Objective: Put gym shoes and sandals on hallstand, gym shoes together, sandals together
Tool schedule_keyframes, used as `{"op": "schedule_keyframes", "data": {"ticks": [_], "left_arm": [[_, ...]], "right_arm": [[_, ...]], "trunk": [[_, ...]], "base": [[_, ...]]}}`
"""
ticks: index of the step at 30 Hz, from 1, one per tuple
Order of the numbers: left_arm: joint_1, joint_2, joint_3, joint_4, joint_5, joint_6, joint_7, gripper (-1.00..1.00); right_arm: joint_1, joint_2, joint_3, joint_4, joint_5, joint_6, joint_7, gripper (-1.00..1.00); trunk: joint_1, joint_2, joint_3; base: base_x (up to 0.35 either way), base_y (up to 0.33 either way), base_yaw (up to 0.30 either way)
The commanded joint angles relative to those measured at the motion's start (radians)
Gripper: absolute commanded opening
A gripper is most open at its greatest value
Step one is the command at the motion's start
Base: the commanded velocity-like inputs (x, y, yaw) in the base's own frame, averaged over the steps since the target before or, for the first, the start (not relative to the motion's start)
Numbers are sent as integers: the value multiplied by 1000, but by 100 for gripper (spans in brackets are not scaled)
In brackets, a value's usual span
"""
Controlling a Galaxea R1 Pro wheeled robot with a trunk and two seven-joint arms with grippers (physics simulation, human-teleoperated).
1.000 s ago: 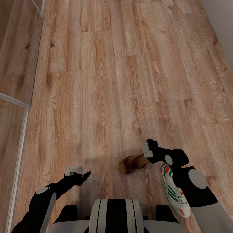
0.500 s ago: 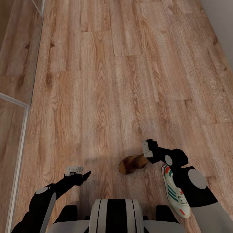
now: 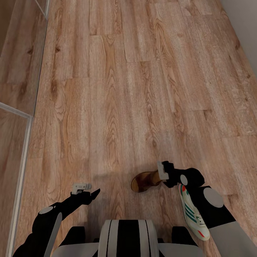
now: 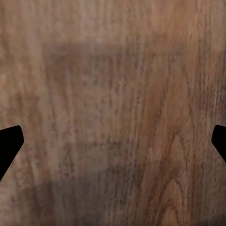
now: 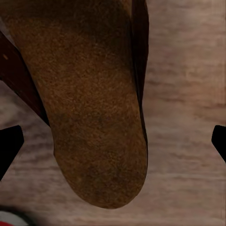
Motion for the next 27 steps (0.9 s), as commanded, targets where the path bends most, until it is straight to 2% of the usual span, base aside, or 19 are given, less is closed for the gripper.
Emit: {"op": "schedule_keyframes", "data": {"ticks": [1,22,27], "left_arm": [[0,0,0,0,0,0,0,100],[0,0,-2,0,1,0,0,100],[0,0,-27,0,0,0,0,100]], "right_arm": [[0,0,0,2,0,0,0,100],[0,0,0,18,0,0,0,100],[0,1,0,61,0,0,-1,100]], "trunk": [[0,0,0],[0,0,0],[0,0,0]], "base": [[0,0,0],[0,0,0],[0,0,0]]}}
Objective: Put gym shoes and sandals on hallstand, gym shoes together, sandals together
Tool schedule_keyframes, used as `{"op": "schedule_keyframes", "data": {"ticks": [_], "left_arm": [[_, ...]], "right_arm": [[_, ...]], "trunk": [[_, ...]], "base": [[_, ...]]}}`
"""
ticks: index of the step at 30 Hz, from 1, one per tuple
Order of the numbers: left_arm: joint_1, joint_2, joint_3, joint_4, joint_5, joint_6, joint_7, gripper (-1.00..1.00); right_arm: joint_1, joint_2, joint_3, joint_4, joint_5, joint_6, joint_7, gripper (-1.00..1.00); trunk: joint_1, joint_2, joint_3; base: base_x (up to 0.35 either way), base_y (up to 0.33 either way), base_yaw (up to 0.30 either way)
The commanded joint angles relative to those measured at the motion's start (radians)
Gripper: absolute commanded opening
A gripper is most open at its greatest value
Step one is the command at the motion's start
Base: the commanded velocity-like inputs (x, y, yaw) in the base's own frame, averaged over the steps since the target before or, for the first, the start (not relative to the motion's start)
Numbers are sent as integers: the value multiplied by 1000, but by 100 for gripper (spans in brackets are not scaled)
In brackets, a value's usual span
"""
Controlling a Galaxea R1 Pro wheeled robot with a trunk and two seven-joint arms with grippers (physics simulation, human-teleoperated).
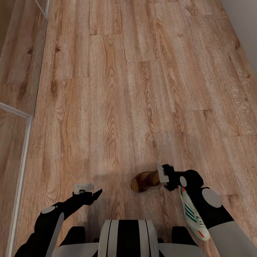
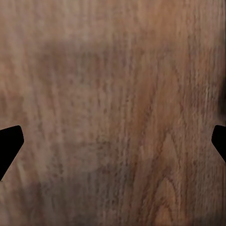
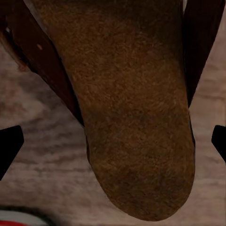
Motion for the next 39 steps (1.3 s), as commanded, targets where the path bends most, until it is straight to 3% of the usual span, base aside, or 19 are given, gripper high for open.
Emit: {"op": "schedule_keyframes", "data": {"ticks": [1,9,17,27,28,39], "left_arm": [[0,0,-4,0,0,0,0,100],[0,0,-18,0,0,0,0,100],[0,0,-19,0,0,0,0,100],[0,0,-19,0,0,0,1,100],[0,0,-19,0,0,0,0,100],[0,0,-19,1,0,0,0,100]], "right_arm": [[0,0,0,11,0,0,0,100],[0,0,0,130,0,0,-22,100],[0,0,0,173,1,0,-103,100],[0,-1,1,184,0,-1,-114,100],[0,-1,1,184,0,-1,-115,-100],[0,-1,2,185,0,-1,-114,-100]], "trunk": [[0,0,0],[0,0,0],[0,0,0],[0,0,0],[0,0,0],[0,0,0]], "base": [[0,0,0],[0,0,0],[0,0,0],[0,0,0],[0,0,0],[0,0,0]]}}
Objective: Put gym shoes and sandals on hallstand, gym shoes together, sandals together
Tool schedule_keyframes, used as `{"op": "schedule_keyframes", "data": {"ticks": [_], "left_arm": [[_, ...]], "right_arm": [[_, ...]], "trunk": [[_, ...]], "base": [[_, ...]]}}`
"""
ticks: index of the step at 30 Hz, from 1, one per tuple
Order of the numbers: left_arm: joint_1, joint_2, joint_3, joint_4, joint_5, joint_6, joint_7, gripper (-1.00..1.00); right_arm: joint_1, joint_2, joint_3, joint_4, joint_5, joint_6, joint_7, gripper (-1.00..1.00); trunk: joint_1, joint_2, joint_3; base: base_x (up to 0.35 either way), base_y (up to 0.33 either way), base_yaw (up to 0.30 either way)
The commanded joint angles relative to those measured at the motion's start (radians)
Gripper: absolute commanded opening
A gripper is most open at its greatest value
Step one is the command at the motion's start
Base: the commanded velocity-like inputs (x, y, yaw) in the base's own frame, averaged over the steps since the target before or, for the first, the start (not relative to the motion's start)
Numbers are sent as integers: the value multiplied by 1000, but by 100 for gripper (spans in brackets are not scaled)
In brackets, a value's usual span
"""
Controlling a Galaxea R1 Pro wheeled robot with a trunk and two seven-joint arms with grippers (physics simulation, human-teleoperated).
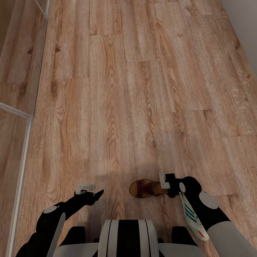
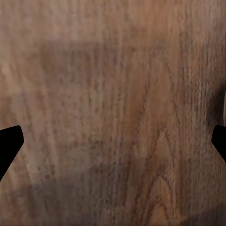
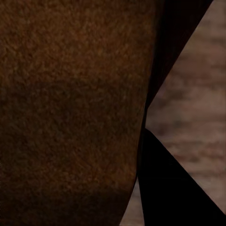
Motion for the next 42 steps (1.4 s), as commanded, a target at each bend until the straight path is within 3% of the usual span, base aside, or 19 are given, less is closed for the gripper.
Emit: {"op": "schedule_keyframes", "data": {"ticks": [1,42], "left_arm": [[0,0,0,0,0,0,0,100],[-2,-1,0,2,1,0,1,100]], "right_arm": [[0,0,0,0,-4,5,1,-100],[0,-1,-1,-2,-5,5,6,-100]], "trunk": [[0,0,0],[0,0,0]], "base": [[0,0,0],[0,0,0]]}}
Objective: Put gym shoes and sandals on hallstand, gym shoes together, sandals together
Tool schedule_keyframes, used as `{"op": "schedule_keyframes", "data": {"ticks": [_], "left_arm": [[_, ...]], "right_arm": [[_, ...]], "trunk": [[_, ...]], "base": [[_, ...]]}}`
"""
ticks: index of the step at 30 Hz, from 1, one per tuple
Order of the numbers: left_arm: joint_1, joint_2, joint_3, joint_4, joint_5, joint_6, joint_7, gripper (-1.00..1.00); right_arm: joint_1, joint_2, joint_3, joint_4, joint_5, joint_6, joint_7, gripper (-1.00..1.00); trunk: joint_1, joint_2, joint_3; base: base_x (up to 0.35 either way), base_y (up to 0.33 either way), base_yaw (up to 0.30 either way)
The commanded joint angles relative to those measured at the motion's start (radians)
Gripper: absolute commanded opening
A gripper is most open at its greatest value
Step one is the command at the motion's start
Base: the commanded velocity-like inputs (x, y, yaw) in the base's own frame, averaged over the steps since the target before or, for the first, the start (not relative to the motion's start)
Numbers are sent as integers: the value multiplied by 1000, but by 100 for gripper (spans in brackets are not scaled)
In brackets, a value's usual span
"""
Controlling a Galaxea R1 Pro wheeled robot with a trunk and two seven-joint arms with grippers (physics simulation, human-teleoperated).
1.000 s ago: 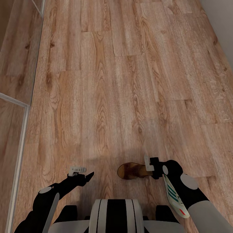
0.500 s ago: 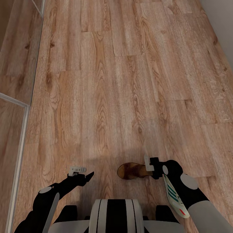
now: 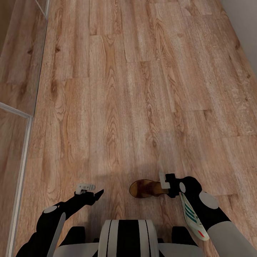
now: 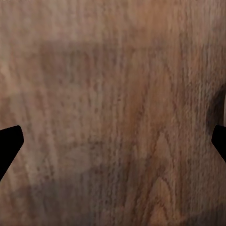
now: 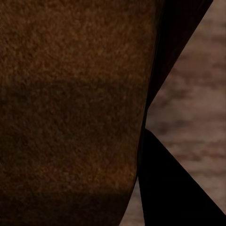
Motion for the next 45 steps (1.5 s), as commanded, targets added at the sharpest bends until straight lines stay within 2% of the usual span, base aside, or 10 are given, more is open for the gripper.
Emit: {"op": "schedule_keyframes", "data": {"ticks": [1,25,45], "left_arm": [[0,0,0,0,0,0,0,100],[-1,0,0,0,0,0,-1,100],[-1,0,1,0,0,0,0,100]], "right_arm": [[0,0,0,0,-3,3,-1,-100],[0,1,-2,-1,-4,3,0,-100],[0,1,-3,-3,-6,3,1,-100]], "trunk": [[0,0,0],[0,0,0],[-9,5,77]], "base": [[0,0,0],[0,0,0],[0,0,0]]}}
